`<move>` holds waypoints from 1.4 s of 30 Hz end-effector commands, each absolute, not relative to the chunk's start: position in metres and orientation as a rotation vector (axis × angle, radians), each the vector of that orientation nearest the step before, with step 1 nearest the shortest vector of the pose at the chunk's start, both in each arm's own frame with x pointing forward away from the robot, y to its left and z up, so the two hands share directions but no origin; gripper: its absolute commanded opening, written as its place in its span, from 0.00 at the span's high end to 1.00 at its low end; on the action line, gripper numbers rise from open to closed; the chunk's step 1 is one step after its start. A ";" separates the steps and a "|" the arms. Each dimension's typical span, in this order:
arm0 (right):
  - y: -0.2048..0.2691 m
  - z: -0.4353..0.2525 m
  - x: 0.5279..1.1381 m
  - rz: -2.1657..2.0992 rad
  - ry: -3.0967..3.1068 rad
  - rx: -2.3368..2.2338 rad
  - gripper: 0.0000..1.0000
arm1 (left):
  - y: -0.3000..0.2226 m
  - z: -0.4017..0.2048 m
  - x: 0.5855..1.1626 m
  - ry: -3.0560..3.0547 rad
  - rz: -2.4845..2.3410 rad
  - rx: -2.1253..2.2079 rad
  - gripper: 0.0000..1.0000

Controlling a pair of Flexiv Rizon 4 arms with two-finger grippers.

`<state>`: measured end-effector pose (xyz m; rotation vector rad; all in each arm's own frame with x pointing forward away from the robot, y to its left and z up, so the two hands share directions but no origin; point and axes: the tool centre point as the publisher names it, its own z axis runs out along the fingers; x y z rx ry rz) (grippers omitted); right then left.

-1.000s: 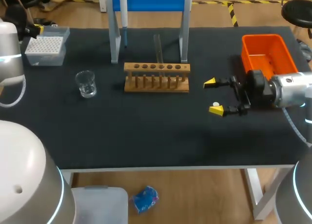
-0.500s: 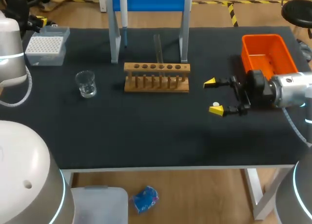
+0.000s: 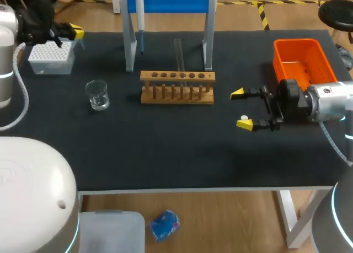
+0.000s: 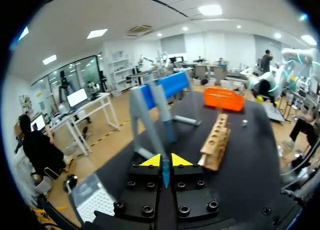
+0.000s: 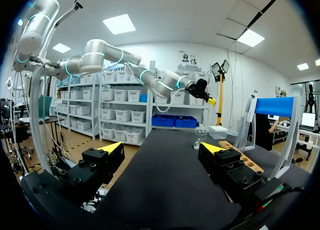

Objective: Invert the test tube, pick up the pipette, mount the tip to pipette, aspirate from beaker and dispense into the tube, eject the tip, return the pipette, and cap with the stopper.

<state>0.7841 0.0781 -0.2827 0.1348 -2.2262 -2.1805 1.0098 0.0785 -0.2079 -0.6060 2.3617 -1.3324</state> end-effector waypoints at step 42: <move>0.088 -0.282 0.788 -2.119 -2.250 0.131 0.00 | -0.136 -0.194 0.844 2.624 -1.495 -0.347 1.00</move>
